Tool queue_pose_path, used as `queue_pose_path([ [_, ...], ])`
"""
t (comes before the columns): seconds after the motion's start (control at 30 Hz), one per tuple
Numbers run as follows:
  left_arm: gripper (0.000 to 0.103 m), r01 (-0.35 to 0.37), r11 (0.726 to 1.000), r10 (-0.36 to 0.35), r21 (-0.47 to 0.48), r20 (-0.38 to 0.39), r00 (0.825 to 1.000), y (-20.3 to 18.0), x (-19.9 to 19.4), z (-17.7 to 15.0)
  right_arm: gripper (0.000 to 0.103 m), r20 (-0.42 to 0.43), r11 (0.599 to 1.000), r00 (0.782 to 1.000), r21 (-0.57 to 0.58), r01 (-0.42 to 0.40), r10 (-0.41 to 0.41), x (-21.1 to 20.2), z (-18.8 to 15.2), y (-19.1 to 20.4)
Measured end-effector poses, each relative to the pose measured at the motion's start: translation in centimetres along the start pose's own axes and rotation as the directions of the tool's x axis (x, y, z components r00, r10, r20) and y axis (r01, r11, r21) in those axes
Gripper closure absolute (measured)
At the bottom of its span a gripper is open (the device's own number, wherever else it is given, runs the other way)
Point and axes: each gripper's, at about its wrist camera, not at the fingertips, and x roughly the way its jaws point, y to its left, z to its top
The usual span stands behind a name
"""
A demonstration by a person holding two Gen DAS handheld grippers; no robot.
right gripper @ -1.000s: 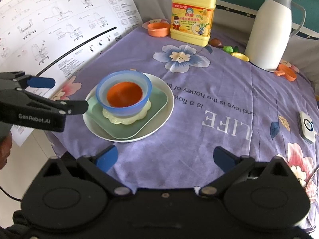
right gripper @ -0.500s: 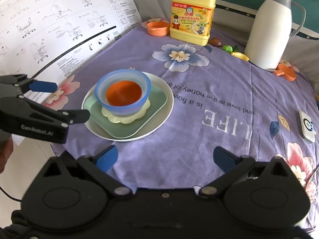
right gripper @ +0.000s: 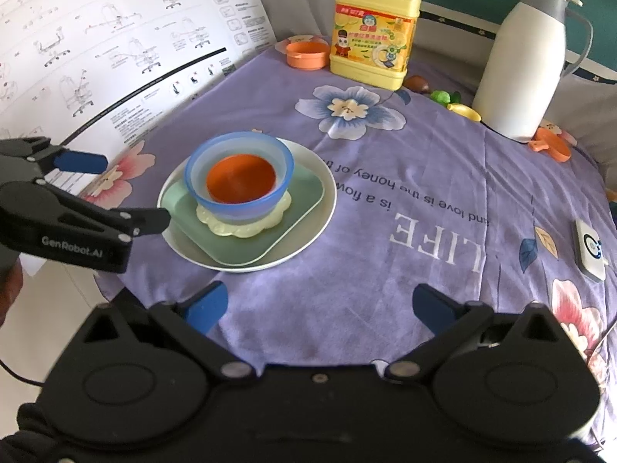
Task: Organize plates and bowls
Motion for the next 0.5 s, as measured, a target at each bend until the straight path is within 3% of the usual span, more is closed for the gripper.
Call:
queue_pose_path([
  [0.5,0.0,0.008,1.0,-0.008,0.013,0.005,1.0,-0.16,-0.14,-0.08,0.0,-0.007,1.0,1.0,-0.007,0.003,-0.003,0.14,-0.08,0.07],
])
